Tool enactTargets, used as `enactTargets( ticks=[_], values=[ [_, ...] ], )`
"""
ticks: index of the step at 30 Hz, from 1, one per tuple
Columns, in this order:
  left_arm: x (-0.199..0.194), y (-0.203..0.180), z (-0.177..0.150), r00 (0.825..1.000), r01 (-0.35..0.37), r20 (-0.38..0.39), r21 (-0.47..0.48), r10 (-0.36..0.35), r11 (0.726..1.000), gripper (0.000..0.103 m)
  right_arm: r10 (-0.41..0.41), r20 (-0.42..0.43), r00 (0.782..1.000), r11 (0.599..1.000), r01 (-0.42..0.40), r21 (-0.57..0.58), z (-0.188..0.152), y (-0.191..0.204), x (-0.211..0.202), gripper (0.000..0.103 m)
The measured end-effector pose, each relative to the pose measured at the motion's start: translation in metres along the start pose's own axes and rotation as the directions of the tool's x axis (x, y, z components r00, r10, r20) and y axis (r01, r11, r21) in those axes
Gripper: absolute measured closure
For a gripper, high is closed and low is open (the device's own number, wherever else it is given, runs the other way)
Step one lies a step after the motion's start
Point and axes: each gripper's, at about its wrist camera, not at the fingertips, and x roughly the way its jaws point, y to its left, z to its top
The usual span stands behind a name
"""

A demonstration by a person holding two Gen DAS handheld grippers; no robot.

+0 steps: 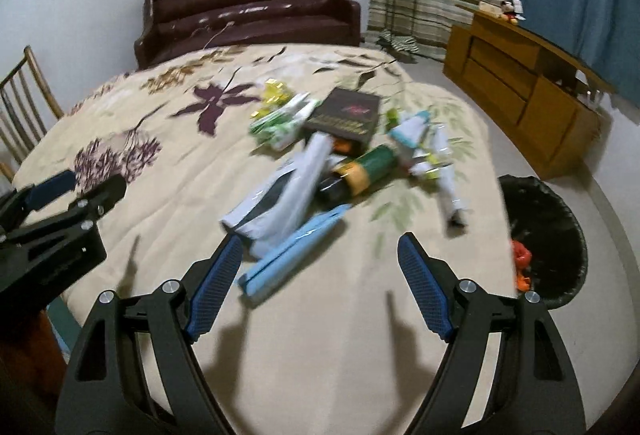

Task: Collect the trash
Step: 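Move both open tools back over the bed, then grasp the blue tube with the right tool while the left tool grasps the white tube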

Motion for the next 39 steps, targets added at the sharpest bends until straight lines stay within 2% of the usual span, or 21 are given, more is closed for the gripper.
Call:
enactTargets(
  ticks=[5, 14, 17, 22, 31, 35, 39],
  values=[
    [0.003, 0.004, -0.002, 1.0, 0.017, -0.008, -0.013, -0.017, 1.0, 0.034, -0.038, -0.058, 0.998, 0.999, 0.036, -0.025, -0.008, 0.005, 0.015, 0.025],
    [0.008, -0.008, -0.004, 0.998, 0.054, -0.024, -0.01, -0.055, 0.998, 0.034, -0.098, -0.076, 0.992, 0.995, 0.1, 0.022, -0.014, -0.026, 0.016, 0.027],
    [0.008, -0.014, -0.003, 0.998, 0.066, -0.024, -0.006, -0.066, 0.998, 0.034, -0.103, -0.082, 0.991, 0.994, 0.106, 0.036, -0.014, -0.033, 0.017, 0.033],
    [0.009, -0.023, -0.001, 0.996, 0.083, -0.026, 0.001, -0.083, 0.997, 0.034, -0.091, -0.072, 0.993, 0.995, 0.094, 0.041, -0.011, -0.035, 0.016, 0.036],
    [0.01, -0.037, -0.001, 0.994, 0.103, -0.034, 0.021, -0.103, 0.994, 0.034, -0.057, -0.069, 0.996, 0.998, 0.058, 0.015, -0.006, -0.032, 0.024, 0.064],
    [0.011, -0.044, 0.001, 0.993, 0.113, -0.036, 0.028, -0.112, 0.993, 0.034, -0.043, -0.064, 0.997, 0.999, 0.043, -0.005, -0.006, -0.029, 0.023, 0.086],
    [0.011, -0.053, 0.005, 0.991, 0.127, -0.036, 0.04, -0.126, 0.991, 0.034, -0.04, -0.065, 0.997, 0.999, 0.039, -0.012, -0.007, -0.03, 0.022, 0.09]
  ],
)
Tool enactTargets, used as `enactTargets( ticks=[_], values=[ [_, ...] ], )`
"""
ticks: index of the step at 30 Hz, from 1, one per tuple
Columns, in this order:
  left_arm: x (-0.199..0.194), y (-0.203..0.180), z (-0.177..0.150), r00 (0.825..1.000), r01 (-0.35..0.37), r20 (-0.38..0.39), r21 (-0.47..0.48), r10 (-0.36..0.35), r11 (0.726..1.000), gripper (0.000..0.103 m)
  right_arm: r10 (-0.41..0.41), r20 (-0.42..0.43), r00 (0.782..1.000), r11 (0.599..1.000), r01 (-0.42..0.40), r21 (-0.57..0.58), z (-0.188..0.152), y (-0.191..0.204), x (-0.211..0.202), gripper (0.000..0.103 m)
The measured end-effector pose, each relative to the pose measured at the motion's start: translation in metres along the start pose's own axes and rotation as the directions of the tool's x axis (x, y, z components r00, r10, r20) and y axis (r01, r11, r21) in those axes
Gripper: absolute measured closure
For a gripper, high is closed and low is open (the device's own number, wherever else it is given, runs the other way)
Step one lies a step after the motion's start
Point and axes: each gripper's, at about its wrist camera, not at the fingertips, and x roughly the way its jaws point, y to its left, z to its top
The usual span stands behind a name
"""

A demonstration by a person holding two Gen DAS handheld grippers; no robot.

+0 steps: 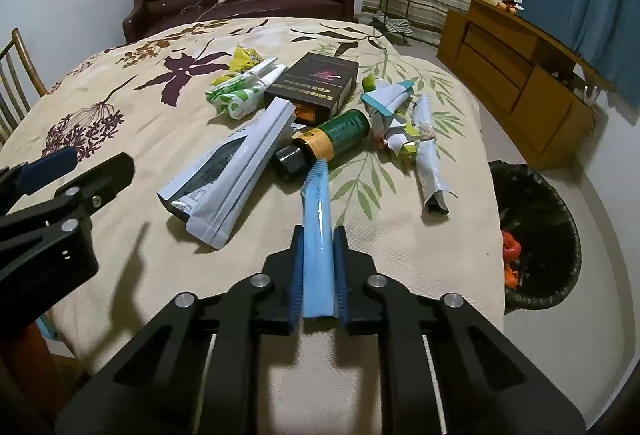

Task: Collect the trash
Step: 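Grasp the blue tube with the right tool while the left tool grasps the white tube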

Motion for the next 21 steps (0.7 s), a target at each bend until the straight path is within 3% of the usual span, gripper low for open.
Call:
enactTargets(
  ticks=[21],
  values=[
    [0.035, -0.036, 0.015, 0.994, 0.065, -0.093, 0.04, -0.061, 0.997, 0.034, 0.038, 0.01, 0.999, 0.997, -0.039, 0.069, -0.003, -0.035, -0.004, 0.09]
  ],
)
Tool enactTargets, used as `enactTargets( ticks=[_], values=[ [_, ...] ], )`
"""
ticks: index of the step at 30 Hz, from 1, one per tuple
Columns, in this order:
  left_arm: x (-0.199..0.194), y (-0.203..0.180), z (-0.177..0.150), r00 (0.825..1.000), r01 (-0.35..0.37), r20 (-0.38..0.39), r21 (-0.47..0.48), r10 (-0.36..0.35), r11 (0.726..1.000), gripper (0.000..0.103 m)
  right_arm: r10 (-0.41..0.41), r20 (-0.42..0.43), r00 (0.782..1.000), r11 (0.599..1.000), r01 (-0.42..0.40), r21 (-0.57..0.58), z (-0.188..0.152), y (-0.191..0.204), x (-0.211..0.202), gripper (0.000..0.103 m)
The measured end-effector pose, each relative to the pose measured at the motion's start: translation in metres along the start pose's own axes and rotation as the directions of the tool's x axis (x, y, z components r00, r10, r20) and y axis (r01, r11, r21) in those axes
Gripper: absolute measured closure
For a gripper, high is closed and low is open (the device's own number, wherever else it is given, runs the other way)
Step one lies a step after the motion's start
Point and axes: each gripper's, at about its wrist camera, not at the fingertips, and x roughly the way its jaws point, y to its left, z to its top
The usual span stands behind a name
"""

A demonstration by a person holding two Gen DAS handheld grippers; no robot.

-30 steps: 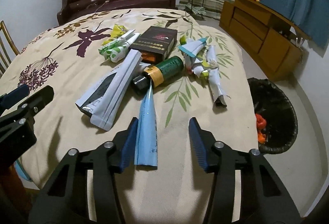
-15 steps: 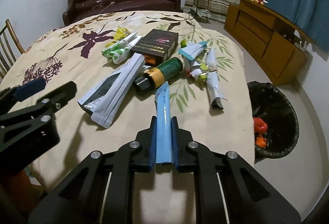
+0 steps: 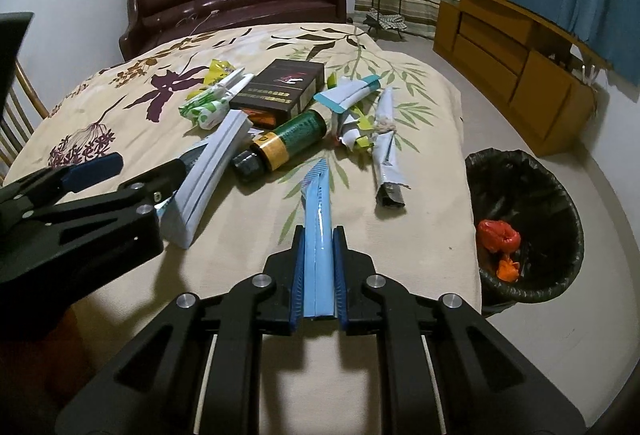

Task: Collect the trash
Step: 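Grasp the blue tube with the right tool while the left tool grasps the white tube, then carry both tubes over the black bin and open both tools to drop them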

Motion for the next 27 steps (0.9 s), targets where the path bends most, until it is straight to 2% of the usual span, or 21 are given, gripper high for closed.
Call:
enactTargets(
  ticks=[4, 6, 8, 12, 14, 18, 27],
  values=[
    [0.007, -0.002, 0.001, 0.999, 0.033, -0.03, -0.001, -0.033, 0.999, 0.034, 0.005, -0.003, 1.0, 1.0, -0.005, 0.011, 0.0, -0.004, 0.002, 0.09],
    [0.008, -0.004, 0.0, 0.999, 0.039, -0.033, 0.01, -0.038, 0.999, 0.039, 0.006, -0.003, 1.0, 1.0, -0.006, 0.014, 0.0, -0.005, 0.002, 0.09],
    [0.008, -0.006, -0.001, 0.998, 0.057, -0.04, 0.018, -0.057, 0.998, 0.052, 0.008, -0.004, 1.0, 1.0, -0.008, 0.016, 0.0, -0.007, 0.003, 0.09],
    [0.008, -0.008, -0.003, 0.997, 0.067, -0.038, 0.04, -0.066, 0.997, 0.069, 0.007, -0.003, 1.0, 1.0, -0.007, 0.016, -0.001, -0.008, 0.003, 0.09],
    [0.007, -0.009, -0.004, 0.996, 0.081, -0.036, 0.047, -0.079, 0.996, 0.082, 0.008, -0.004, 1.0, 1.0, -0.008, 0.017, -0.001, -0.008, 0.003, 0.09],
    [0.002, -0.006, -0.007, 0.996, 0.082, -0.025, 0.039, -0.082, 0.996, 0.083, 0.007, -0.003, 1.0, 1.0, -0.007, 0.015, -0.001, -0.008, 0.003, 0.09],
    [-0.017, 0.006, -0.012, 0.999, 0.036, 0.033, 0.017, -0.037, 0.999, 0.083, 0.004, 0.015, 1.0, 1.0, -0.004, 0.0, 0.0, -0.003, -0.002, 0.09]
  ],
)
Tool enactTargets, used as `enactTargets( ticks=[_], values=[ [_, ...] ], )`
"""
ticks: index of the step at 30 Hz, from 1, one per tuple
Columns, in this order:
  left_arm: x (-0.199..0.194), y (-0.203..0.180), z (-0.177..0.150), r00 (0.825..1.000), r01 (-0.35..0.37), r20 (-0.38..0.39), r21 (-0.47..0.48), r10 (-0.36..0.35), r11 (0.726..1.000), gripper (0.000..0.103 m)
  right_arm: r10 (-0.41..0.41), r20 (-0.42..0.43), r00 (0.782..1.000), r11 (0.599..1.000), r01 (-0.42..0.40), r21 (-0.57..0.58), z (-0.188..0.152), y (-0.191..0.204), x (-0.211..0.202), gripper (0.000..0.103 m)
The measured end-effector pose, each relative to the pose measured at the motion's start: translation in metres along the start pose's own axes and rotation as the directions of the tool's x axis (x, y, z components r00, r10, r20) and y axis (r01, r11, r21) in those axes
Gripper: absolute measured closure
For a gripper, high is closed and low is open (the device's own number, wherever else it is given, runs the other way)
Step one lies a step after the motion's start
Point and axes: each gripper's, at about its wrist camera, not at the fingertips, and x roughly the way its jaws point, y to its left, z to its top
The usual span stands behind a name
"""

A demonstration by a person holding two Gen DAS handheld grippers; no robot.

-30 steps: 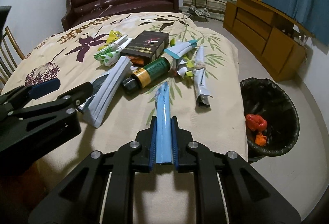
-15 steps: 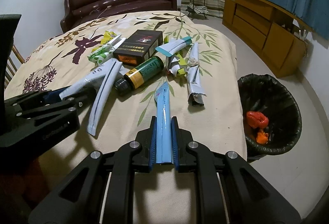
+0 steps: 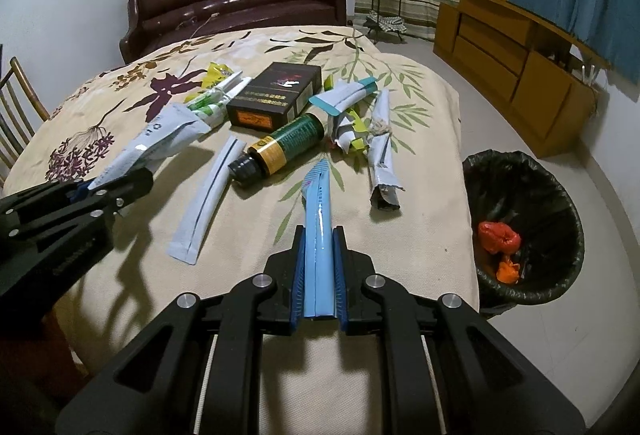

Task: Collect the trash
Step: 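Carry both tubes over the black bin and open both tools to drop them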

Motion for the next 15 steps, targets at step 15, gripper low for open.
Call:
enactTargets(
  ticks=[15],
  values=[
    [-0.021, -0.016, 0.013, 0.996, 0.043, 0.085, -0.012, -0.042, 0.999, 0.083, -0.087, 0.073, 0.993, 0.996, 0.086, 0.024, 0.011, -0.026, -0.024, 0.09]
  ],
)
